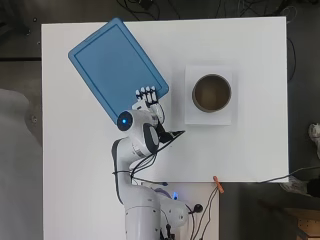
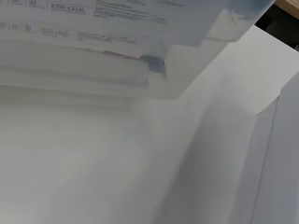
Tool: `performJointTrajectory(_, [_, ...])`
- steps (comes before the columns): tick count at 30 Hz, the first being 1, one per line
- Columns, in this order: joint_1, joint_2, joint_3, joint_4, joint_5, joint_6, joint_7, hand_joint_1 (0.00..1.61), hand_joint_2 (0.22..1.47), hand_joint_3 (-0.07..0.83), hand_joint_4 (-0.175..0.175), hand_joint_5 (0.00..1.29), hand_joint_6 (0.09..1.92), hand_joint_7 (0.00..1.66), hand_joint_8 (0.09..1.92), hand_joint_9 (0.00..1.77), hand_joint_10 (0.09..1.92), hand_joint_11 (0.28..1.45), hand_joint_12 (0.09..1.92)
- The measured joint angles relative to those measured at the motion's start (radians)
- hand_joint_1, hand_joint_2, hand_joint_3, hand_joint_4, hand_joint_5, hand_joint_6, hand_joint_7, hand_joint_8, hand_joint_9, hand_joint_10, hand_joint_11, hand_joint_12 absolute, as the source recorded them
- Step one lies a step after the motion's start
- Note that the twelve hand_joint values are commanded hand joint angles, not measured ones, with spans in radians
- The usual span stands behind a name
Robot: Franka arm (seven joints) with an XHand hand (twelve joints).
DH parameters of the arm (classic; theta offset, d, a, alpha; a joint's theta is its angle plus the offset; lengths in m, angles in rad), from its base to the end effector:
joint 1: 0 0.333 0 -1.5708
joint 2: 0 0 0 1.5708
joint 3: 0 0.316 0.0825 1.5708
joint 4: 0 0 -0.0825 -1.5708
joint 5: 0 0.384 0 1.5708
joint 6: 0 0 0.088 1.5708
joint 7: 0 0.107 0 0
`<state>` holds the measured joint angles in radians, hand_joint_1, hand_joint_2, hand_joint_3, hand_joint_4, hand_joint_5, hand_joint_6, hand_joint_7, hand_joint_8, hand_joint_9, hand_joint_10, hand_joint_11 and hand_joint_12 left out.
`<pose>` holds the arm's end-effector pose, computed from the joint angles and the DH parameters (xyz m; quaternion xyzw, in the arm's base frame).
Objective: Teleoperate dual arm-hand system to remove items from a box
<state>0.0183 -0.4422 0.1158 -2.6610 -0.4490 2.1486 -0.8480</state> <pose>0.3773 0.0307 0.3781 0.7980 0.5651 -0.1092 0.1789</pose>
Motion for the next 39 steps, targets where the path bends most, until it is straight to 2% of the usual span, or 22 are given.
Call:
performJointTrajectory(6, [0.003,0.031,-0.004,0.006,0.002,0.026,-0.001,0.58,0.88,0.018,0.009,0.09,0.09,0.09,0.09,0.22,0.09,0.37,0.09])
performJointTrajectory(7, [0.004,0.032,-0.010,-0.002,0.000,0.065,-0.010,0.63,0.93,0.023,0.021,0.17,0.09,0.13,0.09,0.25,0.09,0.37,0.09])
performJointTrajectory(8, [0.006,0.027,-0.015,-0.008,-0.005,0.111,-0.014,0.90,1.00,0.017,-0.048,0.43,0.46,0.44,0.33,0.56,0.28,0.53,0.09])
performJointTrajectory(9, [0.007,0.024,-0.019,-0.008,-0.004,0.141,-0.020,1.07,1.06,0.011,-0.081,0.62,0.74,0.70,0.68,0.84,0.55,0.63,0.42])
performJointTrajectory(10, [0.009,0.025,-0.025,-0.005,0.005,0.158,-0.034,1.20,1.09,0.006,-0.110,0.72,0.90,0.82,0.91,0.97,0.80,0.65,0.75])
performJointTrajectory(11, [0.011,0.031,-0.035,0.004,0.030,0.163,-0.064,1.28,1.12,0.007,-0.139,0.73,1.07,0.85,1.07,0.99,0.96,0.64,0.94])
performJointTrajectory(13, [0.014,0.041,-0.056,0.026,0.112,0.140,-0.165,1.33,1.18,0.008,-0.163,0.64,1.49,0.81,1.23,0.97,1.03,0.61,1.12])
performJointTrajectory(14, [0.015,0.045,-0.061,0.036,0.161,0.122,-0.231,1.33,1.20,0.005,-0.170,0.61,1.62,0.78,1.26,0.94,1.05,0.59,1.11])
performJointTrajectory(16, [0.016,0.051,-0.066,0.061,0.215,0.087,-0.324,1.32,1.23,0.001,-0.175,0.62,1.75,0.76,1.29,0.85,1.06,0.60,0.74])
performJointTrajectory(19, [0.018,0.052,-0.062,0.116,0.234,0.009,-0.345,1.20,1.26,0.003,-0.175,0.67,1.51,0.73,1.37,0.90,0.30,0.66,0.17])
performJointTrajectory(22, [0.022,0.029,-0.039,0.172,0.243,-0.056,-0.299,1.18,1.26,0.001,-0.175,0.69,1.45,0.72,1.39,0.93,0.09,0.66,0.09])
performJointTrajectory(23, [0.025,0.021,-0.025,0.186,0.242,-0.062,-0.295,1.07,1.26,0.001,-0.049,0.70,1.44,0.74,1.02,0.90,0.09,0.64,0.09])
performJointTrajectory(24, [0.031,0.007,-0.007,0.196,0.245,-0.062,-0.297,1.00,1.25,0.001,0.052,0.71,1.41,0.78,0.63,0.89,0.09,0.63,0.09])
performJointTrajectory(25, [0.038,-0.004,0.009,0.202,0.250,-0.055,-0.299,0.95,1.25,0.001,0.113,0.72,1.39,0.83,0.36,0.88,0.09,0.62,0.09])
performJointTrajectory(27, [0.051,-0.027,0.027,0.194,0.264,-0.026,-0.319,0.91,1.25,0.003,0.153,0.71,1.39,0.88,0.10,0.87,0.09,0.61,0.09])
performJointTrajectory(29, [0.063,-0.043,0.029,0.171,0.298,0.041,-0.399,1.07,1.24,0.011,0.022,0.67,1.50,0.86,0.74,0.92,0.09,0.63,0.09])
performJointTrajectory(30, [0.069,-0.039,0.031,0.166,0.322,0.070,-0.451,1.17,1.23,0.006,-0.059,0.66,1.53,0.82,0.96,0.90,0.42,0.65,0.09])
performJointTrajectory(31, [0.077,-0.028,0.033,0.175,0.353,0.087,-0.507,1.25,1.23,0.005,-0.114,0.64,1.56,0.78,1.11,0.87,0.77,0.66,0.09])
performJointTrajectory(32, [0.084,-0.014,0.040,0.204,0.382,0.093,-0.553,1.16,1.24,0.004,-0.088,0.65,1.52,0.76,0.85,0.84,0.67,0.66,0.09])
performJointTrajectory(35, [0.099,0.061,0.075,0.341,0.432,0.112,-0.618,1.31,1.19,-0.005,-0.158,0.67,1.42,0.80,1.08,0.95,1.01,0.77,0.09])
performJointTrajectory(38, [0.116,0.179,0.137,0.515,0.446,0.100,-0.626,1.34,1.19,-0.001,-0.174,0.70,1.40,0.76,1.24,0.95,1.09,0.79,0.09])
performJointTrajectory(39, [0.123,0.216,0.157,0.566,0.438,0.075,-0.622,1.34,1.19,0.000,-0.175,0.69,1.42,0.81,1.24,0.90,1.10,0.70,0.09])
